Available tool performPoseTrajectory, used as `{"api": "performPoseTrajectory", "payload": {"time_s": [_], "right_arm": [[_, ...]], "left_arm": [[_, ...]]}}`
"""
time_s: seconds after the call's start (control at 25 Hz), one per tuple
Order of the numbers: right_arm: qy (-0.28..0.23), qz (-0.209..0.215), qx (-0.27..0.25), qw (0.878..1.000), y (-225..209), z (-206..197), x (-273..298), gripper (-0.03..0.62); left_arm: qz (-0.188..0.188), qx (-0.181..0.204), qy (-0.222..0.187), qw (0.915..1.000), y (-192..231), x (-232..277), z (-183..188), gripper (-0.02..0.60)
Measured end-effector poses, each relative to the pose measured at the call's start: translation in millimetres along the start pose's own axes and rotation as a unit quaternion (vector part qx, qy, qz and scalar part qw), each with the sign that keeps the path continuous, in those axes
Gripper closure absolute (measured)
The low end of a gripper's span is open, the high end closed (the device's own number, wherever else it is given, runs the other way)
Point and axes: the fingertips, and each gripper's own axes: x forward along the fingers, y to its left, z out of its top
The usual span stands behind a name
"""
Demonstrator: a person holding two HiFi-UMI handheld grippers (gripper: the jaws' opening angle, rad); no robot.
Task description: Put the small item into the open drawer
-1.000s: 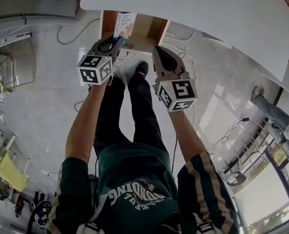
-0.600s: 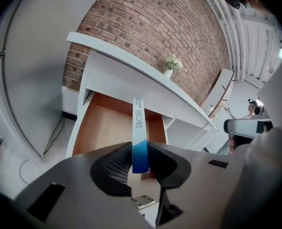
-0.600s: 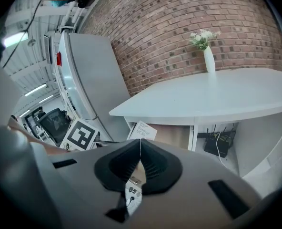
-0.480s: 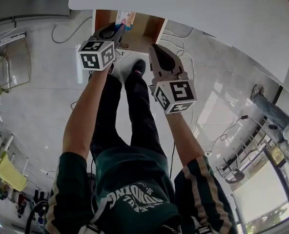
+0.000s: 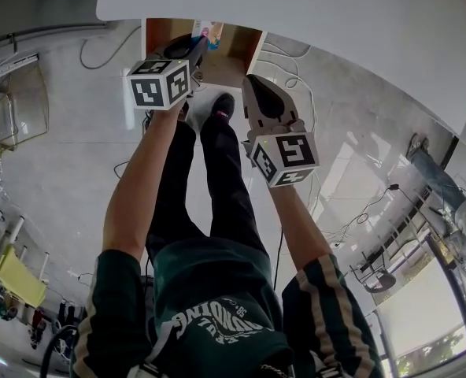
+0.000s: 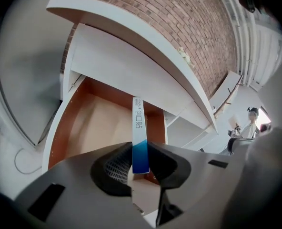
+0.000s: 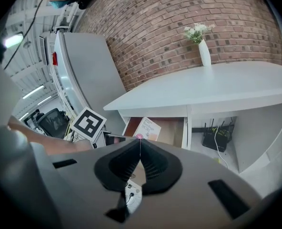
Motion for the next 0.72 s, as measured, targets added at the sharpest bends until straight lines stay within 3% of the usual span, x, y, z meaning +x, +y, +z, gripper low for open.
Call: {"api": "performPoseTrajectory", "payload": {"time_s": [0.72], "right_arm": [[0.004,0.006,0.007,1.0,5.2,0.8,6.6,0.569]], "left_arm": [[0.015,-0.028,-0.024,0.9992,33.4,34.8,18.4,0.479]]}}
